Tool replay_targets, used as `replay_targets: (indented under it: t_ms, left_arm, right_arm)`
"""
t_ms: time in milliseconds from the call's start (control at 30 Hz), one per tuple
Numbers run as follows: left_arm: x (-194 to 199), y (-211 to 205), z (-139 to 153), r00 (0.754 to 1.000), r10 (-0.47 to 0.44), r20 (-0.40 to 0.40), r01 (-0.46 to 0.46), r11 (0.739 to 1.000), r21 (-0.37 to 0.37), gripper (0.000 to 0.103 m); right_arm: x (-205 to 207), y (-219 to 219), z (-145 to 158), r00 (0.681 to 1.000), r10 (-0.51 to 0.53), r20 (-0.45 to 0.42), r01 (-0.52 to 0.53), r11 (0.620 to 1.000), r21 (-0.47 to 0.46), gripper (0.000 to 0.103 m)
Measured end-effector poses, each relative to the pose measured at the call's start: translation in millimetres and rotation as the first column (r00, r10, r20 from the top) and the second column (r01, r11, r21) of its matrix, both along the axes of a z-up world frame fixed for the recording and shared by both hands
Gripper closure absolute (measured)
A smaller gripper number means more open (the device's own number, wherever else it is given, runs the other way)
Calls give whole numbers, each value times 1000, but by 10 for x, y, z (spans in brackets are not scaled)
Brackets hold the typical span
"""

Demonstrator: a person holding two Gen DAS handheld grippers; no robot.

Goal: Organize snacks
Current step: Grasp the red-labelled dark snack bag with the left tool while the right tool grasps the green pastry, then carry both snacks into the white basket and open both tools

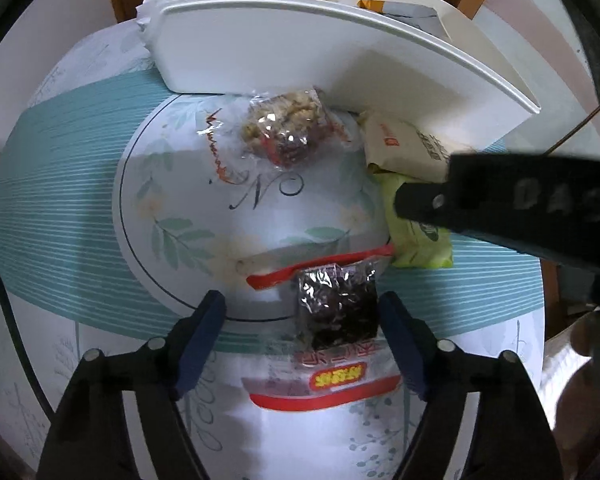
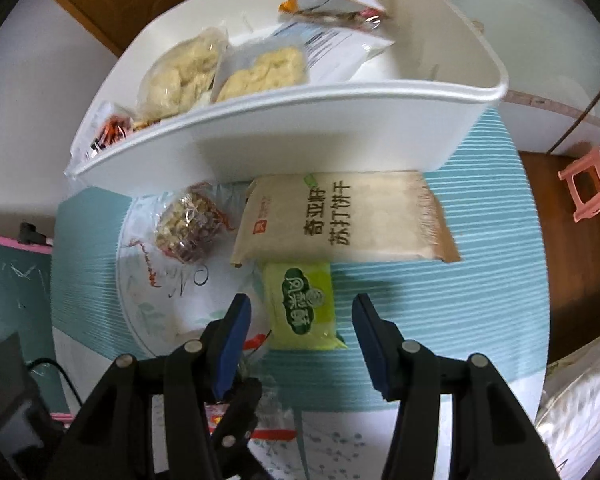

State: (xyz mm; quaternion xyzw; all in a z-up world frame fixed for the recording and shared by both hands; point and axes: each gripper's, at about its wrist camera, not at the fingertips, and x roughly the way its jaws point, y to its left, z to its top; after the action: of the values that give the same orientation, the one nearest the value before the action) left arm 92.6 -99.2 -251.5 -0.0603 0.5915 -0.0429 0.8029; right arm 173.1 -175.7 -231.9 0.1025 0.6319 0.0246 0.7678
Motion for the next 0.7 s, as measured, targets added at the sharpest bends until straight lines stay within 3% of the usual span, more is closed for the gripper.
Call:
replay_targets:
  t_ms: [167, 333, 533, 700]
  left_arm:
    - [-42, 106, 33, 1000, -13, 9, 13, 1000, -20, 44]
    - [-99, 234, 60, 1000, -5, 2, 5, 999, -36, 51]
    - [-110, 433, 97, 1000, -22, -6, 22, 999, -25, 54]
    - [-162, 571, 257, 999, -34, 10, 34, 999, -13, 54]
  right_arm:
    - [23, 116, -127, 999, 34, -26, -36, 998, -49, 50]
    - [-10, 242, -181, 997, 75, -19, -76, 990, -118, 65]
    - [-162, 343, -185, 990, 143, 2, -141, 979, -150, 66]
    - [-389, 338, -177, 987, 163, -3, -163, 982, -99, 66]
